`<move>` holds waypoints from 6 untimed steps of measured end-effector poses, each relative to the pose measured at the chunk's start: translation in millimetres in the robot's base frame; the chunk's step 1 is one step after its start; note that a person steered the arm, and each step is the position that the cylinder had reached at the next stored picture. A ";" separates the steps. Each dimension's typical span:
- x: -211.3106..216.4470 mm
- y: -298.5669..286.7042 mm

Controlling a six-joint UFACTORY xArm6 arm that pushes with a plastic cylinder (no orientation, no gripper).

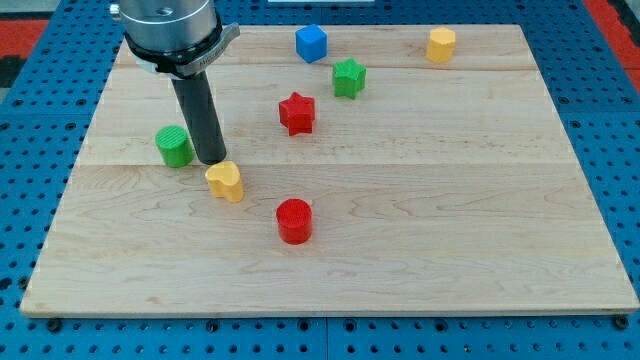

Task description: Push the green circle to the center

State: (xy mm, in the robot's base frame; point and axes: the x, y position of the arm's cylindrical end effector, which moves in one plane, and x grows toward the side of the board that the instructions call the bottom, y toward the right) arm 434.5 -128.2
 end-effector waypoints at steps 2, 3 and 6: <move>7.1 -11.2; 14.4 -16.3; -20.3 19.6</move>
